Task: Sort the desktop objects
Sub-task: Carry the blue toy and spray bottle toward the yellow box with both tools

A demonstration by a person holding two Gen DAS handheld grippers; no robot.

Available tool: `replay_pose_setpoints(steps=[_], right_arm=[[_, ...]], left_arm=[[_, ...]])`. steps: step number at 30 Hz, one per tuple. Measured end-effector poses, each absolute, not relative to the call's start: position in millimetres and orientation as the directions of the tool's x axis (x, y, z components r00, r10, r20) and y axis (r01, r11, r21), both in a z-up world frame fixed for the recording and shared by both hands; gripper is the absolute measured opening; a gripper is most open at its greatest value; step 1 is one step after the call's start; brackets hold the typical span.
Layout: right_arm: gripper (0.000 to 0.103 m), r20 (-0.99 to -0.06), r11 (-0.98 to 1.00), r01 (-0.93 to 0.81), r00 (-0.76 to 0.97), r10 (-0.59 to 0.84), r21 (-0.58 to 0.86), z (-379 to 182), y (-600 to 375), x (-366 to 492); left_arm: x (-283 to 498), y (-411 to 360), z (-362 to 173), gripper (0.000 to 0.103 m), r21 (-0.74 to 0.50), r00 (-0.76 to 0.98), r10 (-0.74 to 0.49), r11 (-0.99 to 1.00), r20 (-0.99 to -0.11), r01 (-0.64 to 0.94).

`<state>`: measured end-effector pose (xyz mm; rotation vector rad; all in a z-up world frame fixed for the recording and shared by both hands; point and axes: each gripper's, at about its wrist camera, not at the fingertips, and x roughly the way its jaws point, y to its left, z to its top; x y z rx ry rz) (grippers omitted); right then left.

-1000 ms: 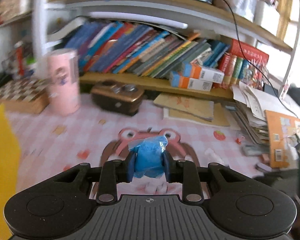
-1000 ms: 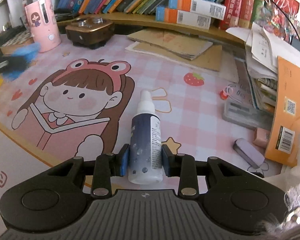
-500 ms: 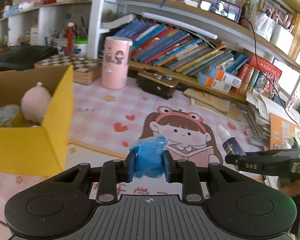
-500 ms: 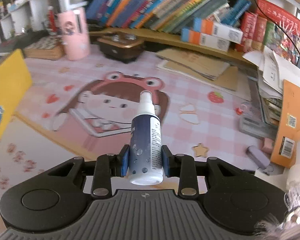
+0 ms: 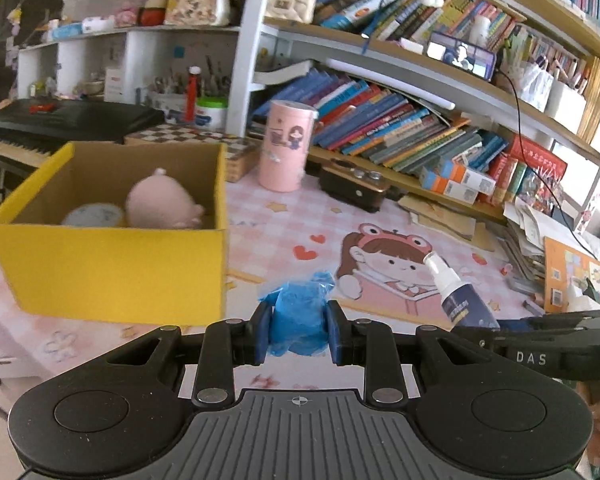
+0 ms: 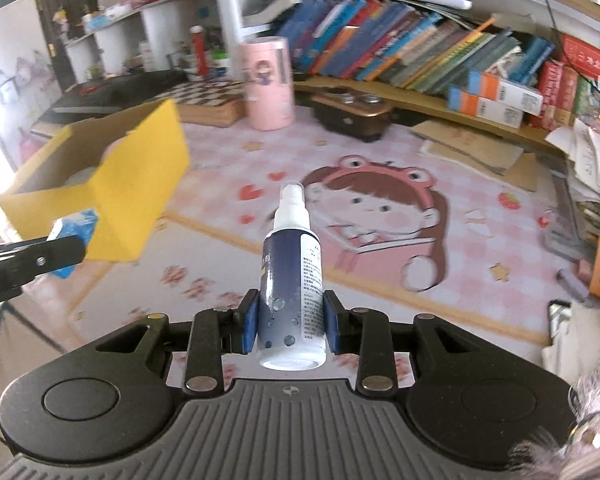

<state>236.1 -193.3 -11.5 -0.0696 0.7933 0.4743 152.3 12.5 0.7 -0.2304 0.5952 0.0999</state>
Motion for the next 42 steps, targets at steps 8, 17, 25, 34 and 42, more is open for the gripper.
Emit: replay_pose_setpoints(steps=[8, 17, 25, 34, 42], right_arm=[[0.030, -0.712, 0.868, -0.481, 0.567, 0.413, 0.120, -11, -145, 180], [0.030, -0.730, 0.844, -0.516, 0.518, 0.445, 0.147, -19, -102, 122], [0.030, -0.734, 0.819, -0.549, 0.486, 0.474, 0.165, -23, -62, 94], [0.030, -0.740, 0.766, -0.622, 0.437, 0.510, 0.160, -24, -13, 73], [0.030, -0.760, 0.734, -0.664, 0.402, 0.510, 0.141, -24, 12, 66]], left_arm=[[91, 50, 0, 0.027, -0.189, 0.811, 0.062, 0.960, -0.581, -0.209], [44, 81, -3, 0.027, -0.181, 0.810, 0.054, 0.964, -0.584, -0.195], [14, 114, -4, 0.027, -0.168, 0.803, 0.073, 0.963, -0.592, -0.212], [-14, 148, -5, 0.027, -0.170, 0.801, 0.112, 0.951, -0.588, -0.257], [-21, 165, -9, 0.027, -0.190, 0.799, 0.113, 0.943, -0.590, -0.273]])
